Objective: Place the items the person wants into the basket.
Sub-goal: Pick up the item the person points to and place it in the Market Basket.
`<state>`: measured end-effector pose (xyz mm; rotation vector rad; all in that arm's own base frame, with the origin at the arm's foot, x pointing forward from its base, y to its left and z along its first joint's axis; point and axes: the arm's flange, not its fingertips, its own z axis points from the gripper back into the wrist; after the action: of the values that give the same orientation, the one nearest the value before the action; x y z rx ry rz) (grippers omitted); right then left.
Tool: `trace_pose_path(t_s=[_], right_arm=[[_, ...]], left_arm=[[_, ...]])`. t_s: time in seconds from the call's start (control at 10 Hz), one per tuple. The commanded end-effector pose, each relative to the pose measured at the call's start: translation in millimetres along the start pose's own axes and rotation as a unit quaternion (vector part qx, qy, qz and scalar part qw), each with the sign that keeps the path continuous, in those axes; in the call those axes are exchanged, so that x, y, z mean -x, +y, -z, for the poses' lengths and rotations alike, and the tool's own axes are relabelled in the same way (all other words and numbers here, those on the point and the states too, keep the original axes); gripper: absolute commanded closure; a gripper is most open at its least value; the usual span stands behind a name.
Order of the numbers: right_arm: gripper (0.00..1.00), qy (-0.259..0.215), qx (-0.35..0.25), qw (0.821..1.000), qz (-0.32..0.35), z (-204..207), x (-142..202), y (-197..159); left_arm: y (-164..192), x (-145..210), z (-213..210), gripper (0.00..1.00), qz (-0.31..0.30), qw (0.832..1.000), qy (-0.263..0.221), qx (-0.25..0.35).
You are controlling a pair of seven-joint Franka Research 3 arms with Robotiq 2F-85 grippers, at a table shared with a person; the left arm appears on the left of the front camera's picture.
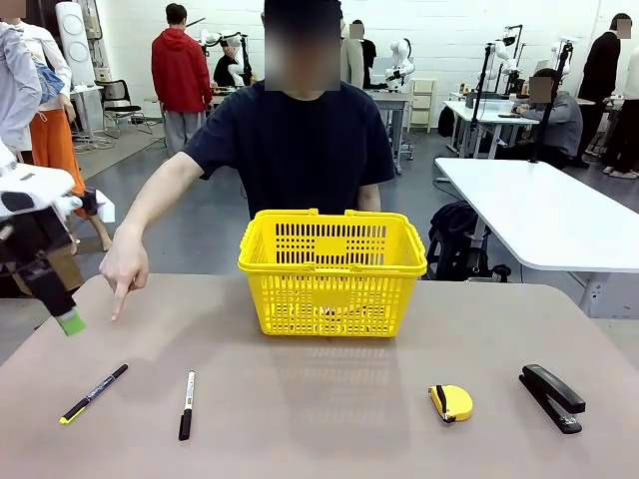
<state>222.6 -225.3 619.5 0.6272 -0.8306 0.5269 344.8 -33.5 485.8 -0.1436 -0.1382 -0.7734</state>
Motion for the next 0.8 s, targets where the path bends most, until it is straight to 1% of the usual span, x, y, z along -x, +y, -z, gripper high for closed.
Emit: trace_pose_path(t_s=[0.0,0.1,0.2,0.3,0.7], right_arm=[[0.0,-0.016,-0.011,1.0,-0.005,0.2,-2.9,-0.7],[0.0,-0.016,-0.011,1.0,-0.005,0.2,-2.9,-0.7],[0.0,-0.016,-0.011,1.0,-0.005,0.2,-2.9,-0.7],[0.0,-0.016,-0.011,1.0,-0.005,0.2,-2.9,-0.7],[0.0,-0.016,-0.011,1.0,-0.005,0.2,-2.9,-0.7]], left_arm=[[11.1,-7.2,15.3,0.0,-0.015,1.0,0.025,0.002],[9.9,-5.7,25.0,0.0,-0.017,1.0,0.026,-0.007],[12.1,-6.3,24.0,0.0,-0.006,1.0,0.014,-0.026],[6.4,-6.5,22.1,0.0,-0.012,1.0,0.02,0.009],[9.9,-6.9,24.2,0.0,-0.004,1.0,0.017,0.008]])
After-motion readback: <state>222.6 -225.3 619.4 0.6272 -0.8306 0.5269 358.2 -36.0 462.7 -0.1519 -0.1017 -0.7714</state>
